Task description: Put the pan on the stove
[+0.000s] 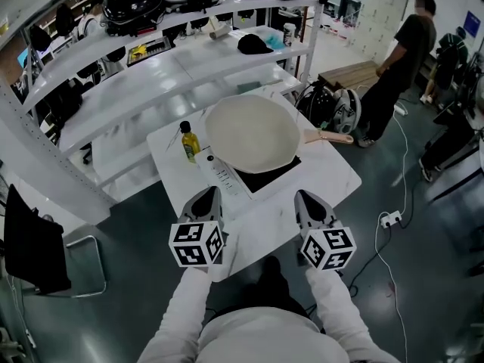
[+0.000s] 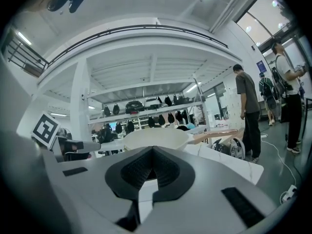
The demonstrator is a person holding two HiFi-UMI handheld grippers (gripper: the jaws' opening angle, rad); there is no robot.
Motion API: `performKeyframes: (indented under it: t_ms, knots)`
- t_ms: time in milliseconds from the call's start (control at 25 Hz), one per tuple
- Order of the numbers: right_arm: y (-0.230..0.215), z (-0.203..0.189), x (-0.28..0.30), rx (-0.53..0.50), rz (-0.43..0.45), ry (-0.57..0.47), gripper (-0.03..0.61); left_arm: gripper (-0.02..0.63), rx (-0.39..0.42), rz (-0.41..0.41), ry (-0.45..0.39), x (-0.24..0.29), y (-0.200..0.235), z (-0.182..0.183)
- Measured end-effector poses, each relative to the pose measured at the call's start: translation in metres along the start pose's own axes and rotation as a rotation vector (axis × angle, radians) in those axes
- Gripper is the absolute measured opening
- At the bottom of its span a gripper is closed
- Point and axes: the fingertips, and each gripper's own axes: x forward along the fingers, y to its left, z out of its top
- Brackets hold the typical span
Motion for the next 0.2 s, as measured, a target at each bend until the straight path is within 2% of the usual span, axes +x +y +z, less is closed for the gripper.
performKeyframes:
  t_ms: [200]
  knots:
    - [0.0012,-0.0017,0.0003,0.011,-0.006,0.004,0.027,0.017,0.001,0.002,0.006,-0.0013,-0.0004,-0.0001]
